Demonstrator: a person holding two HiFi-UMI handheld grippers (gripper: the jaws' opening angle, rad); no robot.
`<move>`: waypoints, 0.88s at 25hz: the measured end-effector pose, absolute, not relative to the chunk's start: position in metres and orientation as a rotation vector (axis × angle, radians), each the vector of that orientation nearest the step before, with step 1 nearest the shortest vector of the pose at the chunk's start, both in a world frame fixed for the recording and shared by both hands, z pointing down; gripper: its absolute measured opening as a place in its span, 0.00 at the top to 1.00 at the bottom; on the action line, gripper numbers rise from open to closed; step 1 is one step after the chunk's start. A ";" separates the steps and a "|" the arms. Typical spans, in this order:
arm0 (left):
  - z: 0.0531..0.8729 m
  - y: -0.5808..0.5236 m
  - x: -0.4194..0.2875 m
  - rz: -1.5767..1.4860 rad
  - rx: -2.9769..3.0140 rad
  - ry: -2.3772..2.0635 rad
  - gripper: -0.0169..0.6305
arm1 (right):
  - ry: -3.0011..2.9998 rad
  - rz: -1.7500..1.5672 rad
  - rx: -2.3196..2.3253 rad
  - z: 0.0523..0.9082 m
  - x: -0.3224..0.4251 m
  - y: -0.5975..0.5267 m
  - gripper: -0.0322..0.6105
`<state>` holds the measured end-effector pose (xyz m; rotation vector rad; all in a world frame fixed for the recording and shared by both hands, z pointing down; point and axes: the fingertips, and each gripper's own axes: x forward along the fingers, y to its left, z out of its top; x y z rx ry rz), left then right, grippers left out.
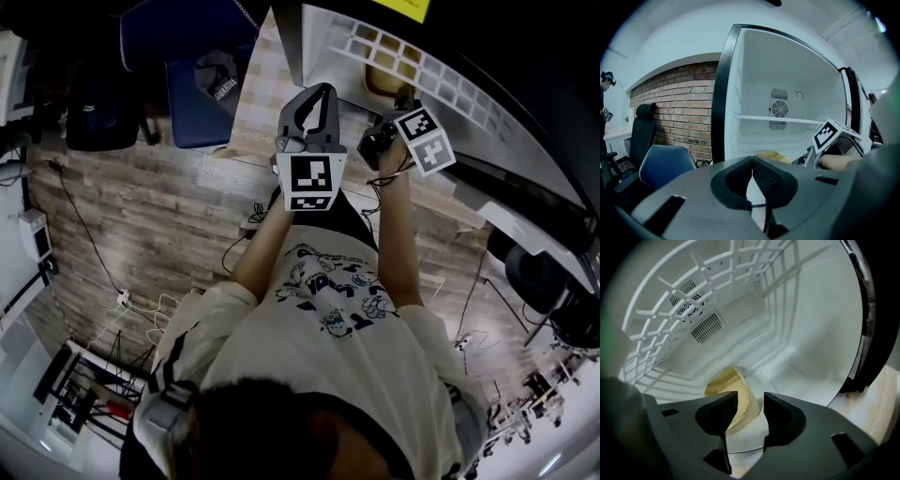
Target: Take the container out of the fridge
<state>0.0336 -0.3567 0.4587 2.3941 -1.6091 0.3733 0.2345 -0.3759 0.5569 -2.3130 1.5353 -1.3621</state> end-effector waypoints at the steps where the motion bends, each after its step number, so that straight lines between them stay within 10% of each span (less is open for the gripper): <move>1: 0.459 -0.357 0.033 0.373 2.392 -1.610 0.95 | 1.540 -1.368 -2.319 0.558 0.235 -0.377 0.66; 22: 0.459 -0.356 0.031 0.370 2.372 -1.633 0.95 | 1.659 -1.407 -2.447 0.569 0.239 -0.385 0.85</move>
